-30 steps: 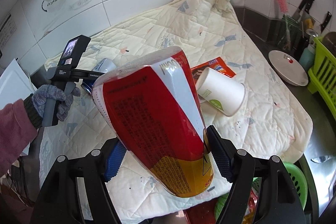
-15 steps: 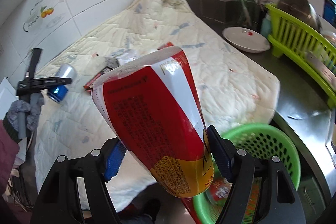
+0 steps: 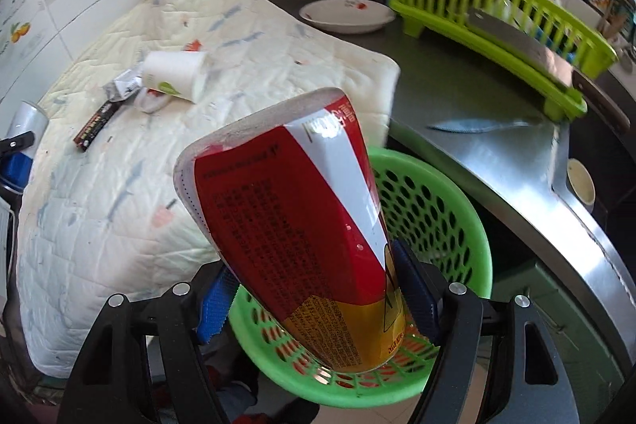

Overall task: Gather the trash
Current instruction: 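Release the juice bottle into the green basket while the left gripper carries the can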

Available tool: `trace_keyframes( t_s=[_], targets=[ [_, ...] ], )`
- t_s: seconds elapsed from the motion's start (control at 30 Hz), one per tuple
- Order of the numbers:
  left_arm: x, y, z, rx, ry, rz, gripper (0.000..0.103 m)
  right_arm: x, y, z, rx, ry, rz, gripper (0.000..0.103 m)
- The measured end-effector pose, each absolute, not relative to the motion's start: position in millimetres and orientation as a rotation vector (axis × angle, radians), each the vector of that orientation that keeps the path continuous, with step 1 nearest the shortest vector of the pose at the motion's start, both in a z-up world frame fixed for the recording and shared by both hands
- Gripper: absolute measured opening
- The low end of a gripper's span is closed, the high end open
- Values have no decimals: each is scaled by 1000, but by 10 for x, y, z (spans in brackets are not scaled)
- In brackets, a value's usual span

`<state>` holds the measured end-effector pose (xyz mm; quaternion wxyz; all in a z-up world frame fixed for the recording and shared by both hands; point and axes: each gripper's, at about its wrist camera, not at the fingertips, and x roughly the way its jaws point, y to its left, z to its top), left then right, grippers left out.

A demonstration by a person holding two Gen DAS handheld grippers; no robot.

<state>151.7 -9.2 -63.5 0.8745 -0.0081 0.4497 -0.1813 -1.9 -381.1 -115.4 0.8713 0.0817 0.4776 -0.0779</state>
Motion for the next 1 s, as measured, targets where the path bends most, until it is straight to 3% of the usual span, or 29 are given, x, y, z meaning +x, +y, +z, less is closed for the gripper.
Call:
trace_keyframes(
  t_s=[0.57,1.0],
  targets=[
    [1006,-878,-522,57,924,-554,68,-212,-4332,-1480,374,978,-285,73],
    [756,-1568,-595,117,950,-709,68,-621,-4401,-1139,382,886,-322,76]
  ],
)
